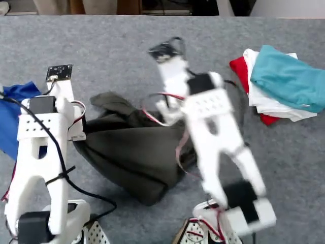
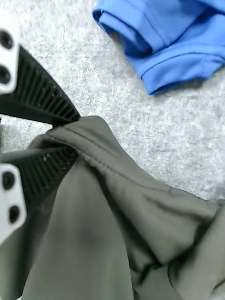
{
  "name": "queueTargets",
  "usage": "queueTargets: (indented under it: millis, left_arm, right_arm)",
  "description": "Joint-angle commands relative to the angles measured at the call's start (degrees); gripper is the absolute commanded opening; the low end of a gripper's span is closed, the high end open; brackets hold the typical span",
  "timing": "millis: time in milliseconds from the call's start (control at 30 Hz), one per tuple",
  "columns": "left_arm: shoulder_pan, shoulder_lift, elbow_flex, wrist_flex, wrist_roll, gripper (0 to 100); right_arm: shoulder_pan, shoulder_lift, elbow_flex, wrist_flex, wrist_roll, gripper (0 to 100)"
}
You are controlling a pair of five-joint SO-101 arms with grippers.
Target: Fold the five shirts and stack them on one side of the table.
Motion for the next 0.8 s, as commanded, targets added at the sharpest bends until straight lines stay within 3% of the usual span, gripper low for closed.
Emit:
queueTargets:
  millis: [0, 200, 433, 500, 633, 767]
  left_arm:
    - [-0.62, -2.95, -1.05, 0.18, -0.09, 2]
    - [-2.11, -2.95, 1.93, 0.0, -0.09, 2]
    - [-6.24, -2.95, 2.11, -0.09, -0.26, 2]
    - [-7.03, -2.95, 2.11, -0.09, -0.26, 2]
    - [-7.91, -2.95, 2.11, -0.09, -0.26, 2]
    - [-7.91, -2.95, 2.11, -0.09, -0.26, 2]
  right_arm:
    - [-5.58, 13.32, -13.76, -0.18, -0.79, 25.6]
    - [-10.51, 33.1, -31.78, 6.33, -0.79, 25.6]
    - [-10.86, 48.31, -50.07, 15.21, -0.79, 25.0]
    - [-10.15, 51.21, -54.2, 16.88, -0.7, 19.7]
    - [-8.22, 55.6, -61.23, 18.46, -0.7, 0.0]
    - [-4.18, 56.66, -64.4, 19.34, -0.7, 1.2]
